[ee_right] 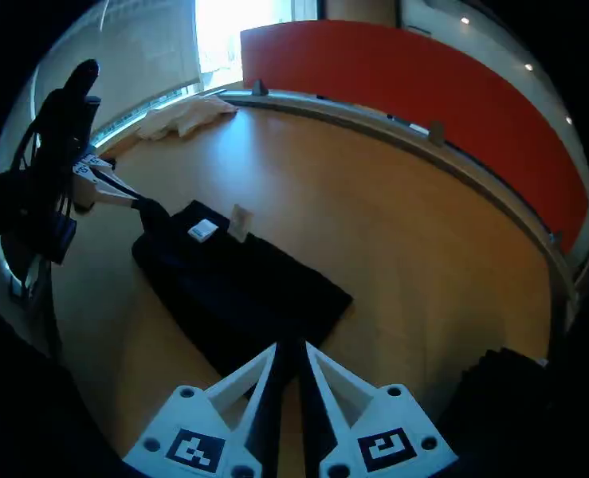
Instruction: Fold towel
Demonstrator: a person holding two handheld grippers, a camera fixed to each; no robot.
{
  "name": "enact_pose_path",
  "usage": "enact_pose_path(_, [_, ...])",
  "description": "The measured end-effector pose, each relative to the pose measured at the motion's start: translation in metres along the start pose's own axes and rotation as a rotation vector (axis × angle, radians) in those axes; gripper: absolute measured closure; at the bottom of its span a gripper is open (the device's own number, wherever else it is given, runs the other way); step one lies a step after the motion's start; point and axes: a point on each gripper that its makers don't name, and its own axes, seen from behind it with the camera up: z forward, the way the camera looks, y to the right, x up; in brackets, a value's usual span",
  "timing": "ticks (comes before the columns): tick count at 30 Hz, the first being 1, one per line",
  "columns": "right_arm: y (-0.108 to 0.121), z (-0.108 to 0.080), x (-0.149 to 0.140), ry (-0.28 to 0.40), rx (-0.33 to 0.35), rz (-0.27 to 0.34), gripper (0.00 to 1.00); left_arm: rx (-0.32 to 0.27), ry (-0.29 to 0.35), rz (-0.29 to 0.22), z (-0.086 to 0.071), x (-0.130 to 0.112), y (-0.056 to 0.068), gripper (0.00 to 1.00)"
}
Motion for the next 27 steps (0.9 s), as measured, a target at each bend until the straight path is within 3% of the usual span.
enact_pose_path(17, [0.012, 0.028, 0.002, -0.011, -0.026, 0.057, 0.83, 0.016, -0.012, -0.011, 0.032, 0.003, -0.014, 0.9])
enact_pose_path(27, [0.02, 0.038, 0.002, -0.014, -0.059, 0.065, 0.75, 0.034, -0.01, -0.004, 0.041, 0.005, -0.022, 0.86])
